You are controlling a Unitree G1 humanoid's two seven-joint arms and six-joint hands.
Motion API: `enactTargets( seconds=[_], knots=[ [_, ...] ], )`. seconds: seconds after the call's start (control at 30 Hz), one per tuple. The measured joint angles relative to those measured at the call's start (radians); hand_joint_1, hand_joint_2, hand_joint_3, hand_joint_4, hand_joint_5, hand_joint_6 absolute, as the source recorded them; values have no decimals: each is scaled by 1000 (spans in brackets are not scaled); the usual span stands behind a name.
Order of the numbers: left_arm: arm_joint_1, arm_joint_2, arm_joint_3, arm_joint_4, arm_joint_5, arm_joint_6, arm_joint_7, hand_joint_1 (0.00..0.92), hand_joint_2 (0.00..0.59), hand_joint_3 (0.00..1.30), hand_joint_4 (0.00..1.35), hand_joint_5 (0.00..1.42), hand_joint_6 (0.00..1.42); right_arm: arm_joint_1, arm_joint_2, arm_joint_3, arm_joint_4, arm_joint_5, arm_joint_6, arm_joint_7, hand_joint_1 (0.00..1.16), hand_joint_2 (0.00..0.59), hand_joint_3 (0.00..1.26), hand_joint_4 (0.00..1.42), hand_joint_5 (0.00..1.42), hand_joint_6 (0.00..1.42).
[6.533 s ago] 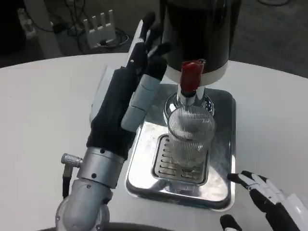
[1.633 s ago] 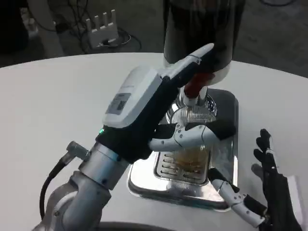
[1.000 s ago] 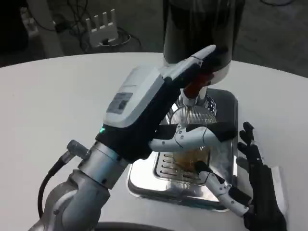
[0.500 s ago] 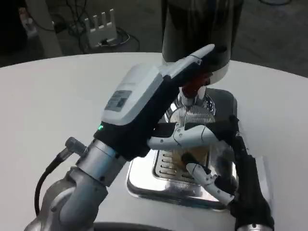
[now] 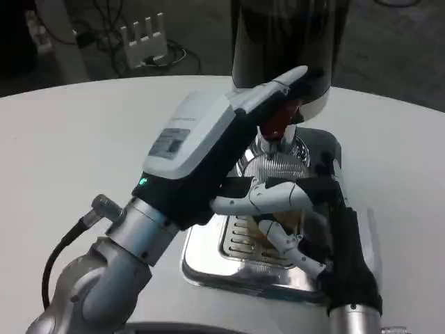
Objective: Grasp the cup under the faucet to collect the drink, then remove the cup.
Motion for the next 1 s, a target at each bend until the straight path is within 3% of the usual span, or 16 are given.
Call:
enactTargets(
  seconds=[0.43, 0.73, 0.93, 1.0],
  knots=[
    [-19, 19, -1, 9, 12, 5, -12, 0, 77, 166, 215, 325, 280, -47, 8, 15, 44, -6, 0, -29, 767, 181, 64, 94, 121, 196],
    [-18, 27, 1, 9, 10, 3, -12, 0, 77, 166, 224, 326, 280, -88, 19, 38, 104, -46, 0, -91, 794, 169, 82, 125, 175, 236],
    [-7, 45, 14, -1, 4, -1, -13, 0, 77, 166, 225, 326, 280, -131, 33, 45, 161, -83, 0, -186, 822, 173, 178, 272, 342, 407],
    [2, 50, 27, -7, 1, -1, -14, 0, 78, 166, 225, 326, 280, -136, 36, 47, 162, -98, 0, -225, 833, 167, 258, 396, 472, 474]
  ],
)
